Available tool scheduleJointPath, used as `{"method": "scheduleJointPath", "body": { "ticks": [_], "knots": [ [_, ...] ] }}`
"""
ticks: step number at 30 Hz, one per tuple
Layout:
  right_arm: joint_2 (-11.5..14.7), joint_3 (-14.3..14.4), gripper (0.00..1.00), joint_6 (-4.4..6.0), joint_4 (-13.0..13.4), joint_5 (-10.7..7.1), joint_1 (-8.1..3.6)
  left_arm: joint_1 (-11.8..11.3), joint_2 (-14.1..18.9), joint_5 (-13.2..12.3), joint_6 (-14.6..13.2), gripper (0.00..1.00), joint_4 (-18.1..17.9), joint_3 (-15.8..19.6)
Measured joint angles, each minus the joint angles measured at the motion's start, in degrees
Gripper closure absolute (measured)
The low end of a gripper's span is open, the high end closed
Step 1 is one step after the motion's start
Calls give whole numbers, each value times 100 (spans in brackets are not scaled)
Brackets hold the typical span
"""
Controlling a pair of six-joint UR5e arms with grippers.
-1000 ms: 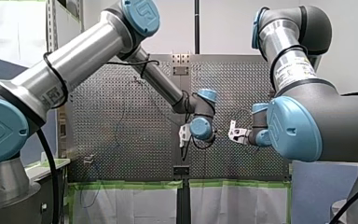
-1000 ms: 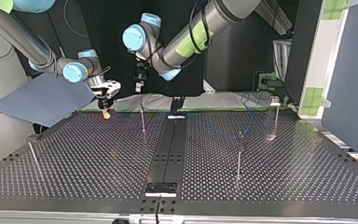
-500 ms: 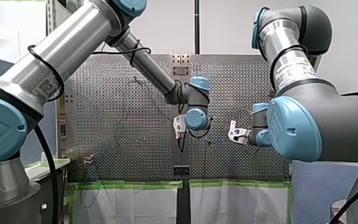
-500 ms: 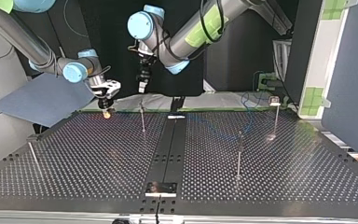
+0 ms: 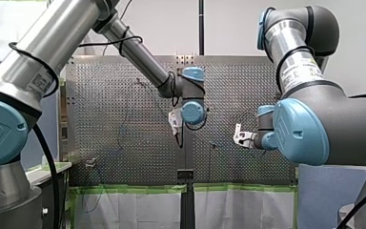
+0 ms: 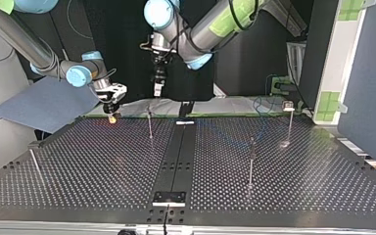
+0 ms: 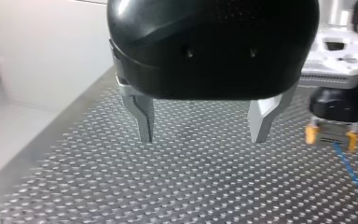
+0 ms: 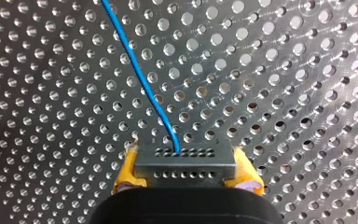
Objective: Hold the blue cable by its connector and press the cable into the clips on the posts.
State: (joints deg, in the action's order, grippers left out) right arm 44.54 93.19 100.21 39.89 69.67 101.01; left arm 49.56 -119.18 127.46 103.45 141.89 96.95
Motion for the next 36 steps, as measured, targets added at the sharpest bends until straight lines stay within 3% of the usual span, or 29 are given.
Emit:
{"method": "scheduleJointPath", "body": {
  "ticks": [11, 18, 24, 30, 36],
  "knots": [
    [44, -34, 100, -80, -235, 115, -15, 10, 570, 65, 84, 0, -153, 570],
    [368, -40, 100, -222, -571, 373, -154, 15, 952, 220, 129, 0, -123, 954],
    [650, -36, 100, -258, -824, 404, -267, -7, 1313, 313, 161, 0, -97, 1314],
    [970, -32, 100, -360, -1052, 404, -372, -35, 1663, 213, 212, 0, -130, 1664],
    [1284, -21, 100, -447, -1102, 407, -418, -60, 1959, 195, 240, 0, -331, 1997]
  ]
}}
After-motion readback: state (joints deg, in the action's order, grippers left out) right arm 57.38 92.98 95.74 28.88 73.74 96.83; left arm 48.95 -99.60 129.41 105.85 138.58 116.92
